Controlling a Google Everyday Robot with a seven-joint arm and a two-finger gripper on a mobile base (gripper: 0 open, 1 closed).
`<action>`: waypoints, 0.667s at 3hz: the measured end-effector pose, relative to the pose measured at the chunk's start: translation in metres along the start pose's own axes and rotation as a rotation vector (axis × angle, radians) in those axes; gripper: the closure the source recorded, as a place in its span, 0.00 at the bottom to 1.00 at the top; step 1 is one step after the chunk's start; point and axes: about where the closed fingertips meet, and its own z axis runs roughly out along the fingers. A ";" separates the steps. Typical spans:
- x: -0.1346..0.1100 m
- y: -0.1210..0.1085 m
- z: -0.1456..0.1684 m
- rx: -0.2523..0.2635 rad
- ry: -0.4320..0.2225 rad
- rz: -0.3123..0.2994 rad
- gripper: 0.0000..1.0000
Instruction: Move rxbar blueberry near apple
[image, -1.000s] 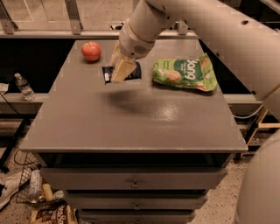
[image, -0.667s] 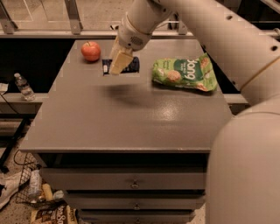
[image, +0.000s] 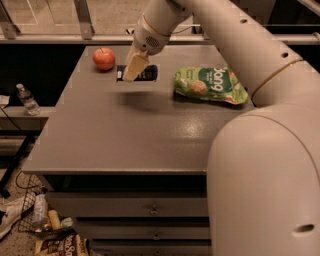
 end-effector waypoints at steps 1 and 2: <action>-0.003 -0.006 0.010 0.000 0.031 0.064 1.00; -0.006 -0.020 0.022 0.004 0.028 0.157 1.00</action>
Offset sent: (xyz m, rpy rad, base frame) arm 0.0417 0.0227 -0.0105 0.0171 0.1338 -0.2358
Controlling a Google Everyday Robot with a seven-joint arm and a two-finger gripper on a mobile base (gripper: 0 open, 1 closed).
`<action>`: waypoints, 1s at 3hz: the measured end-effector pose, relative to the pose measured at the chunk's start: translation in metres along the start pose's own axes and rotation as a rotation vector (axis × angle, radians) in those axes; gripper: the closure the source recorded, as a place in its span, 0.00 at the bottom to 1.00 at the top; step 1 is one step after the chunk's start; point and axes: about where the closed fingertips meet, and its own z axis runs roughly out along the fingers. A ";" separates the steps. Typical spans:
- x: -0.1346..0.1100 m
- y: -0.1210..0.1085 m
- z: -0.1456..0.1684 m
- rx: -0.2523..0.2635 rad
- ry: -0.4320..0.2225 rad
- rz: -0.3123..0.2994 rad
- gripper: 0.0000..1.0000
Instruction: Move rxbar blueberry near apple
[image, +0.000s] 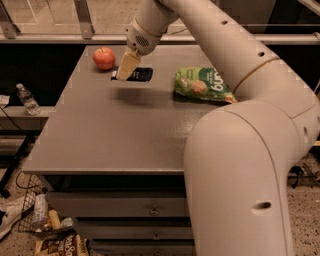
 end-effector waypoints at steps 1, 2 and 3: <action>0.001 -0.011 0.012 0.010 -0.030 0.052 1.00; 0.005 -0.022 0.021 0.037 -0.060 0.089 1.00; 0.003 -0.032 0.026 0.076 -0.071 0.099 1.00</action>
Offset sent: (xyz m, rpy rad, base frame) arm 0.0362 -0.0020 -0.0251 0.1100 -0.0136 -0.1496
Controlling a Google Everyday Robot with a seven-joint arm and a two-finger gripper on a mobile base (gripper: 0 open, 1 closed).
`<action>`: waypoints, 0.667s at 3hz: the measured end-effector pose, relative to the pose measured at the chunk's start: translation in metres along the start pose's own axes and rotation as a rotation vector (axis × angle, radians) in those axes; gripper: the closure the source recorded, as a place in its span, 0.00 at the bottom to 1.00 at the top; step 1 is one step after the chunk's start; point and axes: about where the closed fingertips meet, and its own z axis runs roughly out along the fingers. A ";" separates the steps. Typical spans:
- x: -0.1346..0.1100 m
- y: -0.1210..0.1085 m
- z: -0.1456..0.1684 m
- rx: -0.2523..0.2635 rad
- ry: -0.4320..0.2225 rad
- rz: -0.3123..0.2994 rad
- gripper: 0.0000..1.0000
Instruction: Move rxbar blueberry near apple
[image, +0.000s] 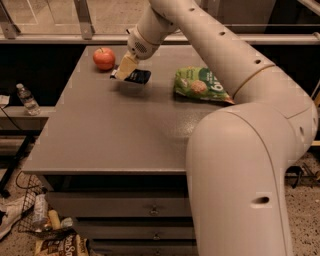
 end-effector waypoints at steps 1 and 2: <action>-0.005 -0.009 0.009 0.028 0.009 -0.001 1.00; -0.007 -0.018 0.018 0.042 0.017 0.006 1.00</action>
Offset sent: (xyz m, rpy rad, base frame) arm 0.0378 0.0116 -0.0064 -0.0293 -0.0423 -0.0574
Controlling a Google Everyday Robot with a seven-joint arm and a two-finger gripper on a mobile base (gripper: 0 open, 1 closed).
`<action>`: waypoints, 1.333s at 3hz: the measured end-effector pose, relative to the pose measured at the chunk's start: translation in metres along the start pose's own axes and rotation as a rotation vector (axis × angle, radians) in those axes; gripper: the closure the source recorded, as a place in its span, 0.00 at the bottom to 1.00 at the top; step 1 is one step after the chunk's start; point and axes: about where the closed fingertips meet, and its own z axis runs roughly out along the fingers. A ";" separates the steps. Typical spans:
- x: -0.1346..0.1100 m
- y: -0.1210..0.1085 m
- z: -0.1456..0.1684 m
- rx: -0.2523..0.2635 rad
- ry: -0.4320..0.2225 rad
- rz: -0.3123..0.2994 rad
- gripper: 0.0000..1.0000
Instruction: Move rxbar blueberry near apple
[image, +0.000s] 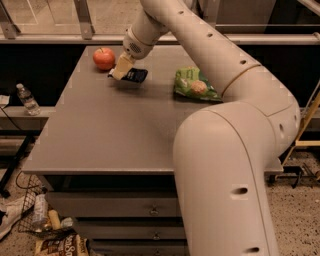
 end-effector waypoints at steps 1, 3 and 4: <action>0.003 -0.013 0.010 0.009 -0.012 0.031 1.00; 0.010 -0.030 0.027 0.015 -0.037 0.095 1.00; 0.010 -0.028 0.031 0.009 -0.034 0.093 0.82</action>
Offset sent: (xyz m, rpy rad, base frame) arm 0.0362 -0.0076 -0.0138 0.0620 0.0181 -0.0809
